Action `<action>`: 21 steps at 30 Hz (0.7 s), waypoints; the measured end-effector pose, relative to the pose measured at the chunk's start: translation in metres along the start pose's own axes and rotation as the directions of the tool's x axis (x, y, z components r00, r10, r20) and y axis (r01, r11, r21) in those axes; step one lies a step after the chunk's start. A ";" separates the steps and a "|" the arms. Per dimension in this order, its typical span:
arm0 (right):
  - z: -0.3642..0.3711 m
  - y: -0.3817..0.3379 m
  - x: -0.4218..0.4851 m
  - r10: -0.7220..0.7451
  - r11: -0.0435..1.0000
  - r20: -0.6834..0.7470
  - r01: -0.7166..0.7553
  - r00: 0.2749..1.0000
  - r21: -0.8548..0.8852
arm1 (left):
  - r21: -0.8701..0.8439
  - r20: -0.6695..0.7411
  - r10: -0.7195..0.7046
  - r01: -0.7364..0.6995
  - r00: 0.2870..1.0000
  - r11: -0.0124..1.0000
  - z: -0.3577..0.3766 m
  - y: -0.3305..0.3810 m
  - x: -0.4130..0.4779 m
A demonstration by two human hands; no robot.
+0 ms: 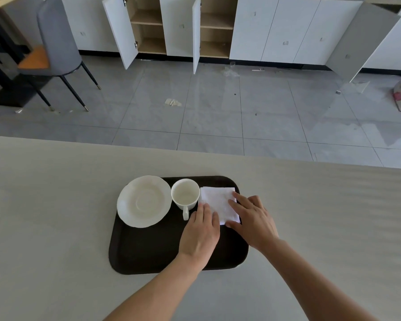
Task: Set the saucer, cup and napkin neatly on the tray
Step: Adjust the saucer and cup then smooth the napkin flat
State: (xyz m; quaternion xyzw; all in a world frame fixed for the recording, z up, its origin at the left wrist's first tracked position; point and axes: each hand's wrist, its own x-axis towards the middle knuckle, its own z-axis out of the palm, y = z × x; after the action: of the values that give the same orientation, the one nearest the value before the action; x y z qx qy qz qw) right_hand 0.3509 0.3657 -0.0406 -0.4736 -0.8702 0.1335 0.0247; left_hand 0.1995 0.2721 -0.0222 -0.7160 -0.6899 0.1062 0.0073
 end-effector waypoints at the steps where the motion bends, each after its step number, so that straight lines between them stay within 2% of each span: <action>1: 0.000 0.000 0.001 -0.003 1.000 -0.001 0.003 1.000 0.000 | 0.016 -0.002 0.009 -0.009 1.000 1.000 -0.002 -0.001 0.001; 6: 0.002 0.000 0.004 -0.002 1.000 -0.017 0.002 1.000 0.014 | 0.079 -0.008 0.006 -0.006 1.000 0.997 0.000 -0.001 0.008; 12: 0.005 0.000 0.011 -0.007 1.000 -0.024 0.008 1.000 0.023 | 0.064 0.039 -0.040 0.037 0.998 0.997 -0.002 0.004 0.016; 18: 0.006 0.001 0.014 -0.055 0.998 -0.016 0.055 0.998 0.000 | 0.068 0.024 -0.046 0.044 0.999 0.997 0.004 0.004 0.019; 21: 0.005 0.000 0.016 -0.103 0.994 0.002 0.103 0.995 -0.039 | 0.023 -0.040 -0.033 0.034 0.999 0.999 0.009 0.003 0.021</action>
State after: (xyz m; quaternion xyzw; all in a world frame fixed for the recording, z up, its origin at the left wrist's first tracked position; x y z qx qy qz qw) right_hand 0.3408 0.3780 -0.0472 -0.4285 -0.8959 0.1148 0.0223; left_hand 0.2020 0.2919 -0.0342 -0.7062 -0.7002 0.1001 0.0310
